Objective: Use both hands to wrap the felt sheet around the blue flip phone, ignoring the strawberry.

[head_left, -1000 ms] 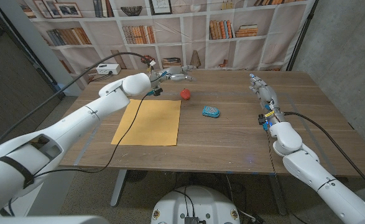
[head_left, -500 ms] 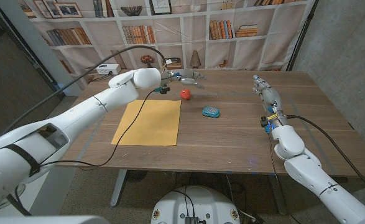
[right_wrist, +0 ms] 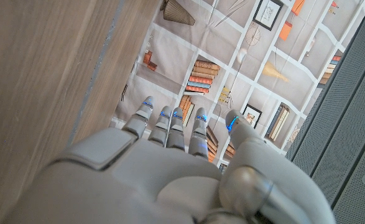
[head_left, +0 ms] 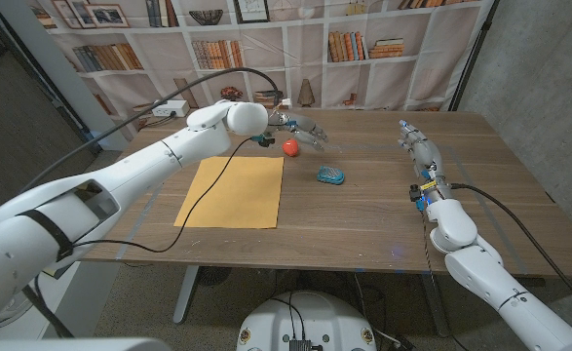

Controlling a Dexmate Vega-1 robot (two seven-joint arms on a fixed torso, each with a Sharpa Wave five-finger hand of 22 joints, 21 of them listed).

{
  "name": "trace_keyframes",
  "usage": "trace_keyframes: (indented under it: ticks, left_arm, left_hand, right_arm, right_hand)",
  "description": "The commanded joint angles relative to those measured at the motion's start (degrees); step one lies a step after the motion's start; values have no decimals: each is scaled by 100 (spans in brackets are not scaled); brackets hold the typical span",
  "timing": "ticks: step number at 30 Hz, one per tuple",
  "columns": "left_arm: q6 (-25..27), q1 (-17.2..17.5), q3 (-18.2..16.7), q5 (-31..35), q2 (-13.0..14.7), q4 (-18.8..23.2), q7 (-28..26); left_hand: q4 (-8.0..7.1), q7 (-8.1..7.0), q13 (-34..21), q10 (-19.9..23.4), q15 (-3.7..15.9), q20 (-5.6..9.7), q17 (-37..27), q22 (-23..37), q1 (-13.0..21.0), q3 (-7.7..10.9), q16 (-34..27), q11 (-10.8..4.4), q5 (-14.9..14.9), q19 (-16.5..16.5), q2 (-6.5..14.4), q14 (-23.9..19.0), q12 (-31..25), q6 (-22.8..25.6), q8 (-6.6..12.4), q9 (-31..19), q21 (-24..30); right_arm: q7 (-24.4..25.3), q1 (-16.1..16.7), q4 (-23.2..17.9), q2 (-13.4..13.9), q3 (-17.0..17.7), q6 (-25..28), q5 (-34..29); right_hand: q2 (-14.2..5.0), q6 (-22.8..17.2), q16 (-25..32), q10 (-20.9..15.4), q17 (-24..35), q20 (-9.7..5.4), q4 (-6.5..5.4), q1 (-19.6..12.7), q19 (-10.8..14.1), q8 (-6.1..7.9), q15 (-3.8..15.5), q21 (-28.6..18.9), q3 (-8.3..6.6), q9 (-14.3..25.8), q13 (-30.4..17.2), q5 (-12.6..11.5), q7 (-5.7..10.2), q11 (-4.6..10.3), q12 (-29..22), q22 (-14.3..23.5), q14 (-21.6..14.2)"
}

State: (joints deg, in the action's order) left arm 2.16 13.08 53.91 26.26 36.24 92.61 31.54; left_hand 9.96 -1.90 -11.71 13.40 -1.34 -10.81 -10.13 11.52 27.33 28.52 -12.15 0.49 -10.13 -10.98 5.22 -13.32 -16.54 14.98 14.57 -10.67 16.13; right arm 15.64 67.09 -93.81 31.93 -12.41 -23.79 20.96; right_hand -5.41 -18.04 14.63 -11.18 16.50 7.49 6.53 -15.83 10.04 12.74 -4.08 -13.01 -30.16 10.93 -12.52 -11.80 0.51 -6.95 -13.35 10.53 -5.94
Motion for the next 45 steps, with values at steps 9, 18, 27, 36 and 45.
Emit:
trace_keyframes:
  ticks: [9, 18, 27, 36, 45]
  left_arm:
    - [-252, -286, 595, 1606, -286, -84, -60]
    - [-197, -232, 858, 2728, -323, 93, -284]
    - [-393, -138, 861, 2890, -428, -77, -322]
    - [-595, -130, 843, 2618, -641, -444, -288]
    - [-606, -129, 936, 2589, -792, -710, -482]
  left_hand:
    - [93, -242, 14, 408, 255, 186, 2, -24, 928, 118, 24, -291, -4, -254, -302, -366, 6, 477, -29, -11, 37]
    - [13, -189, -53, 255, 261, 283, -21, -27, 1291, -86, 162, -355, -74, -15, -714, 22, 126, 173, -212, -38, -106]
    - [-39, -199, -91, 299, 312, 274, -31, -23, 1298, -179, 126, -366, -95, 9, -802, 6, 109, 188, -221, -49, -127]
    - [-138, -222, -134, 168, 297, 280, -48, -15, 1157, -406, 105, -328, -141, -22, -1019, 21, 166, 60, -293, -55, -130]
    - [-221, -193, -157, 228, 304, 273, -59, -9, 1024, -532, 70, -319, -173, -63, -1077, -45, 144, 101, -282, -59, -122]
  right_arm:
    - [-88, -183, 308, -120, -50, -88, 97]
    - [-139, -238, 457, -149, -67, -142, 160]
    - [-183, -257, 515, -123, -63, -153, 205]
    - [-247, -304, 595, -96, -69, -135, 260]
    - [-356, -381, 743, -79, -86, -130, 348]
  right_hand:
    - [-58, -58, 49, -28, 1, 12, 42, -13, 56, 17, -5, -15, -8, 20, -4, 28, -13, -2, -4, 13, -95]
    - [-72, -78, 74, -58, 5, 34, 49, -8, 77, 7, -18, -18, 7, 21, -5, 36, -16, -10, -10, 14, -156]
    - [-82, -102, 94, -81, 10, 53, 51, 4, 104, -1, -31, -23, 26, 23, -7, 42, -31, -19, -12, 15, -204]
    - [-89, -132, 121, -126, 14, 73, 56, 9, 111, -4, -49, -20, 39, 24, -10, 46, -30, -42, -25, 15, -268]
    - [-97, -169, 138, -169, 19, 91, 62, 16, 128, -7, -47, -21, 57, 26, -14, 48, -39, -47, -36, 16, -312]
